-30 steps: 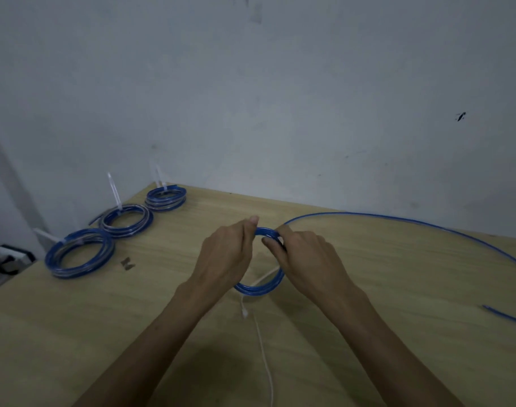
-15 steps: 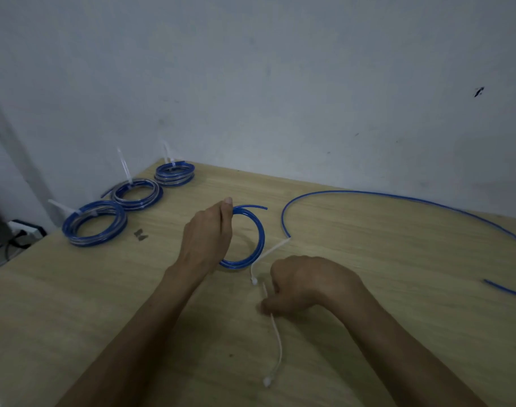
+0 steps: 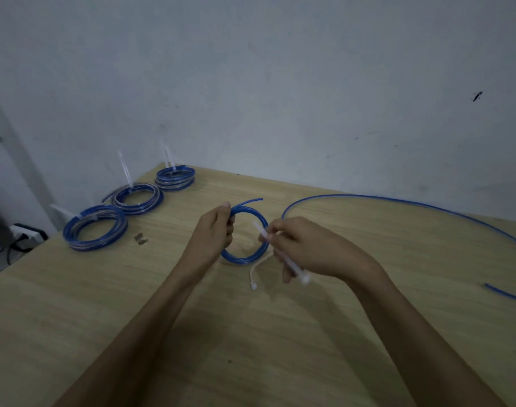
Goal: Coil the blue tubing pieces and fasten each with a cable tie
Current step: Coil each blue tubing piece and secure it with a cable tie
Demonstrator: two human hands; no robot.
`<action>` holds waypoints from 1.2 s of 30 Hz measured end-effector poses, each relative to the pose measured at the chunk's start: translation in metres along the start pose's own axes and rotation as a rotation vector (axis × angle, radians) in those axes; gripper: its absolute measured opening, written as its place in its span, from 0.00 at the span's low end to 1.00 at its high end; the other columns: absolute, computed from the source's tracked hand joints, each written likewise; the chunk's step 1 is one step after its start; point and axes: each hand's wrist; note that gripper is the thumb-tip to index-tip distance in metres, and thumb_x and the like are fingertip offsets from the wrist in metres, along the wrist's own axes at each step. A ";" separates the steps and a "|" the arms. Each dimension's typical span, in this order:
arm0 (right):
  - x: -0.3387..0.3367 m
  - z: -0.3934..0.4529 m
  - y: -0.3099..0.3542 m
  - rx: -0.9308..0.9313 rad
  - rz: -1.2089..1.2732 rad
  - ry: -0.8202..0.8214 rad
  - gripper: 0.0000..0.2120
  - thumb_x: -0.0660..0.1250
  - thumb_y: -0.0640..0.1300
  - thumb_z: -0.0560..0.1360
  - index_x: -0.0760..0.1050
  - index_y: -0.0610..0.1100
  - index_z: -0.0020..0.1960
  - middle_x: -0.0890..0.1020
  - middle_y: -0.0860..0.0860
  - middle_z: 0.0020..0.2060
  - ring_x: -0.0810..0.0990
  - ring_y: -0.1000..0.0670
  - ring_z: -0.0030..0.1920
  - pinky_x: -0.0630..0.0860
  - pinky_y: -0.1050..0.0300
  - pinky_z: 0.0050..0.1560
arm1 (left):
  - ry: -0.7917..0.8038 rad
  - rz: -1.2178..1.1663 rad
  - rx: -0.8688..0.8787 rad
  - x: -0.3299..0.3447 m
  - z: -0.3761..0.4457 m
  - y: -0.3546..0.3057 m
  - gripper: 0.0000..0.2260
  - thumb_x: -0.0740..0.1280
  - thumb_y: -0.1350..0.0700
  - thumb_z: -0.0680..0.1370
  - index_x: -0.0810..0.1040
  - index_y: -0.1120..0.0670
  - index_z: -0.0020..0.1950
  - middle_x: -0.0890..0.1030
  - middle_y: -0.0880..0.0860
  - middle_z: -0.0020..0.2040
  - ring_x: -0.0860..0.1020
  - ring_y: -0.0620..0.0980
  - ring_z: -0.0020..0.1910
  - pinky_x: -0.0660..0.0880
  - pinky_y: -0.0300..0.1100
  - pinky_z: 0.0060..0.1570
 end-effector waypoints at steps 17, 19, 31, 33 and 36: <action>0.035 0.019 -0.005 0.102 0.679 -0.429 0.08 0.68 0.41 0.81 0.69 0.39 0.52 0.87 0.47 0.39 0.82 0.51 0.27 0.79 0.57 0.33 | 0.104 -0.155 0.026 0.022 -0.011 0.001 0.22 0.60 0.53 0.85 0.81 0.47 0.32 0.60 0.49 0.31 0.59 0.45 0.30 0.59 0.39 0.30; 0.035 0.020 -0.007 0.114 0.690 -0.422 0.08 0.67 0.41 0.81 0.69 0.39 0.53 0.87 0.47 0.41 0.82 0.52 0.27 0.79 0.59 0.32 | 0.111 -0.143 -0.005 0.021 -0.010 0.000 0.22 0.60 0.53 0.85 0.82 0.46 0.33 0.60 0.51 0.31 0.59 0.45 0.29 0.58 0.39 0.30; 0.015 0.019 0.004 0.150 1.172 -0.215 0.11 0.58 0.39 0.81 0.77 0.35 0.55 0.85 0.35 0.53 0.86 0.39 0.52 0.82 0.51 0.53 | -0.134 -0.331 0.010 0.019 -0.008 0.002 0.12 0.61 0.56 0.85 0.82 0.58 0.56 0.62 0.47 0.30 0.60 0.44 0.29 0.60 0.39 0.30; 0.010 0.016 0.006 0.110 1.212 -0.189 0.10 0.59 0.37 0.80 0.77 0.35 0.55 0.84 0.34 0.55 0.85 0.39 0.55 0.82 0.50 0.55 | -0.168 -0.355 0.008 0.017 -0.007 0.002 0.11 0.61 0.56 0.85 0.81 0.59 0.57 0.62 0.47 0.30 0.60 0.44 0.29 0.60 0.39 0.30; 0.012 0.015 0.003 0.021 1.111 -0.238 0.07 0.66 0.35 0.79 0.79 0.36 0.55 0.85 0.41 0.52 0.84 0.42 0.59 0.79 0.49 0.63 | -0.194 -0.390 0.013 0.016 -0.005 0.003 0.11 0.61 0.57 0.84 0.80 0.61 0.57 0.62 0.48 0.30 0.59 0.45 0.29 0.59 0.39 0.30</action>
Point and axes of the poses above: each hand's wrist, its own z-axis towards the middle knuckle, its own x-axis out of the palm, y = z × x
